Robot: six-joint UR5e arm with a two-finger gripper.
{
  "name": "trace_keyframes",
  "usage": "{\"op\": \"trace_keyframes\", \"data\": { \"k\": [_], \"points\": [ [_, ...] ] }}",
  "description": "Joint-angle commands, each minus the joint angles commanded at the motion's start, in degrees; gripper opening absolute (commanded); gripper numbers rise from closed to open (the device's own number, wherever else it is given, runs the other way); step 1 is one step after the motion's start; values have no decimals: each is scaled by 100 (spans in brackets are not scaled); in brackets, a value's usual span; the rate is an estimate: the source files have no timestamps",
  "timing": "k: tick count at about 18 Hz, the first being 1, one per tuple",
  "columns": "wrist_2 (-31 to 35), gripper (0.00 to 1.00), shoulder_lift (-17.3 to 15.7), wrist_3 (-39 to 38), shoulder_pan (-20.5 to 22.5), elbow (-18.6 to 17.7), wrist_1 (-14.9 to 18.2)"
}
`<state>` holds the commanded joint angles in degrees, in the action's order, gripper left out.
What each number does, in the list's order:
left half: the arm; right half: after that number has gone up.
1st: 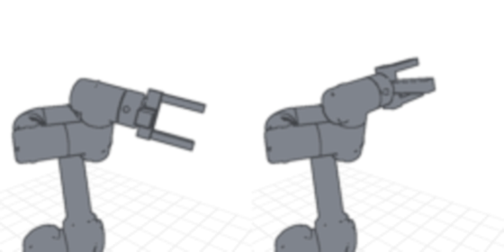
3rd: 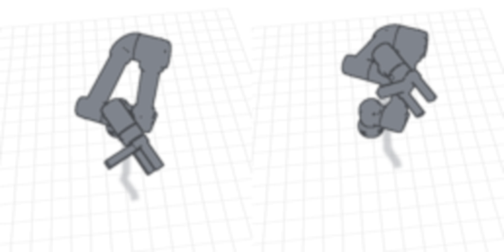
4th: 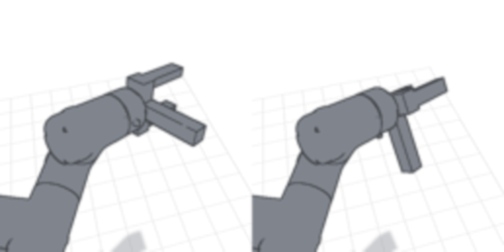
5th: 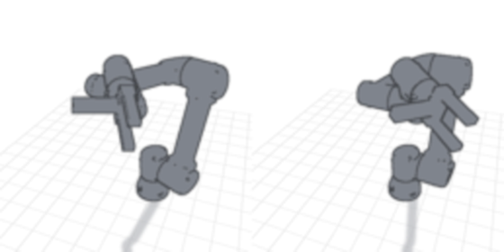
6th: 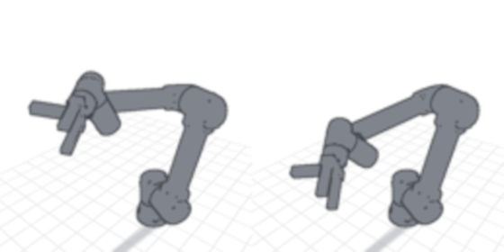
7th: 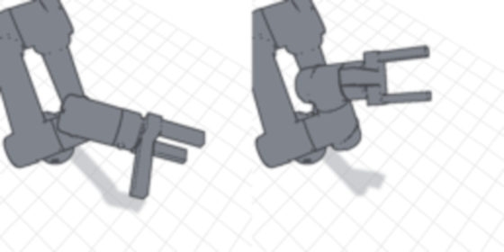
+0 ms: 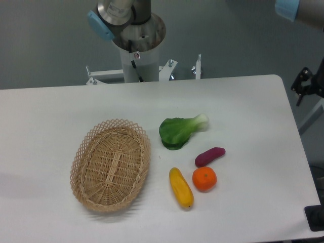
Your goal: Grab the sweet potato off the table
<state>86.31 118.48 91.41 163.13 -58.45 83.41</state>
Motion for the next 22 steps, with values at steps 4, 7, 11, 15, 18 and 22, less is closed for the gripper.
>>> {"op": "trace_keyframes", "data": {
  "k": [4,7,11,15,18,22],
  "points": [
    [-8,100,-26,0,-35,-176,-114],
    [17,100,-88,0,-44,-430,-202],
    [35,100,-184,0,-131,-921,-632],
    [44,100,-290,-17,-255,-1703,-1255],
    [53,100,-334,-44,-413,-2275,-1722],
    [53,100,-281,-18,-527,-2864,-2179]
  ]
}}
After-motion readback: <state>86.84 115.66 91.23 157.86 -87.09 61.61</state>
